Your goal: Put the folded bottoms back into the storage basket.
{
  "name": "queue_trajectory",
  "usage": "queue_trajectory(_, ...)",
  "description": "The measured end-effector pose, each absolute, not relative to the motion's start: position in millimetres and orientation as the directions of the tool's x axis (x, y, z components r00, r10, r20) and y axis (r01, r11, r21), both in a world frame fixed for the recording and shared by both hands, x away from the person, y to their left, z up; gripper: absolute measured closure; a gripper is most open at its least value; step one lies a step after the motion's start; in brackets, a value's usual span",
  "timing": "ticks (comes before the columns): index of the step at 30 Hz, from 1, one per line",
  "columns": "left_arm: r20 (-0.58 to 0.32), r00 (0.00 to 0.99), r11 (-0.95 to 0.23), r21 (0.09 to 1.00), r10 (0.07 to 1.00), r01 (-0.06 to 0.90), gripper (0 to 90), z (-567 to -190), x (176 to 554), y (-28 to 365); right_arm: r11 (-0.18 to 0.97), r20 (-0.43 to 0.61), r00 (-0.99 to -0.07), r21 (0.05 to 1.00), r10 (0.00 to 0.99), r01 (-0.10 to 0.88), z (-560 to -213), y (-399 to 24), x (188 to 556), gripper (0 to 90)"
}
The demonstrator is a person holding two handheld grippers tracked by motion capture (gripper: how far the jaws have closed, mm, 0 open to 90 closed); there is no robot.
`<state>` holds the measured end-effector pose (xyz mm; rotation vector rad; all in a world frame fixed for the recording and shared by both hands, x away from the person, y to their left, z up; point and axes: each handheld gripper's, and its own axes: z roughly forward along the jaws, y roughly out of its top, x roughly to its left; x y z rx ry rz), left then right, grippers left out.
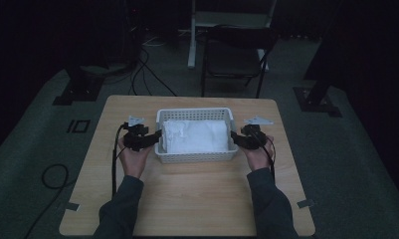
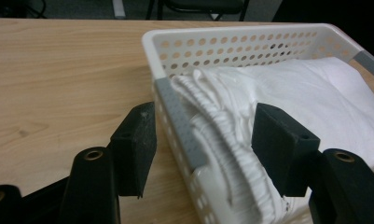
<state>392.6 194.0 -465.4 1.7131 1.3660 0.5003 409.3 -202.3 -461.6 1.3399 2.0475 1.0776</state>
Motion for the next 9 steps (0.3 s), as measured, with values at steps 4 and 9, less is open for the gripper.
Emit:
queue_trajectory(4, -0.215, 0.312, -0.001, 0.821, 0.925, 0.571, 39.0, -471.2, 382.9, 199.7, 0.245, -0.002, -0.418, 0.812, 0.909, 0.530, -467.2, -207.3, 393.2, 51.3)
queue_trajectory(9, -0.167, 0.269, -0.013, 0.829, 0.949, 0.559, 37.5, -477.4, 375.7, 206.6, 0.243, -0.018, -0.402, 0.820, 0.916, 0.518, -474.6, -216.7, 377.7, 51.6)
